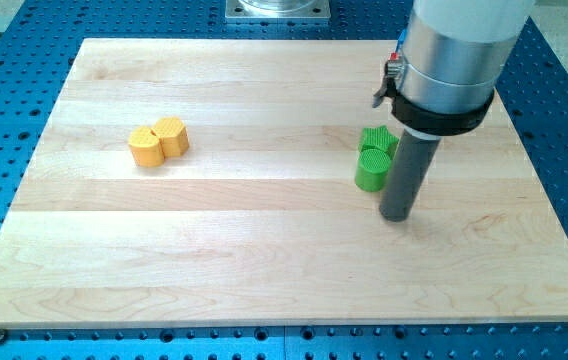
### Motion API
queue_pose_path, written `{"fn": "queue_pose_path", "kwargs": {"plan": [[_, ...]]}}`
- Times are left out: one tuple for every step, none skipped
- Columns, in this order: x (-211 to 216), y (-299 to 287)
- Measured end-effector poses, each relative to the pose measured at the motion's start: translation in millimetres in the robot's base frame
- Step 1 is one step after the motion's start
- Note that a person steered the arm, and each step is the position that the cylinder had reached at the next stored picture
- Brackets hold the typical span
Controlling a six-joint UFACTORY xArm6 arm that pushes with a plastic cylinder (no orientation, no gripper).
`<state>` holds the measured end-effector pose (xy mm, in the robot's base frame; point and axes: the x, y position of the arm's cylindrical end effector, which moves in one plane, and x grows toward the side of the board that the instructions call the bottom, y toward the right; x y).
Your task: Push the green blocks towards the red star
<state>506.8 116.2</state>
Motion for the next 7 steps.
{"fn": "queue_pose_path", "kwargs": {"plan": [[-26.5,-17.2],[-60.1,-17.3],[-97.4,-17.3],[-125.4,-16.8],[-146.7,-9.3],[-191.1,-7.3],[-174.2,-19.5]]}}
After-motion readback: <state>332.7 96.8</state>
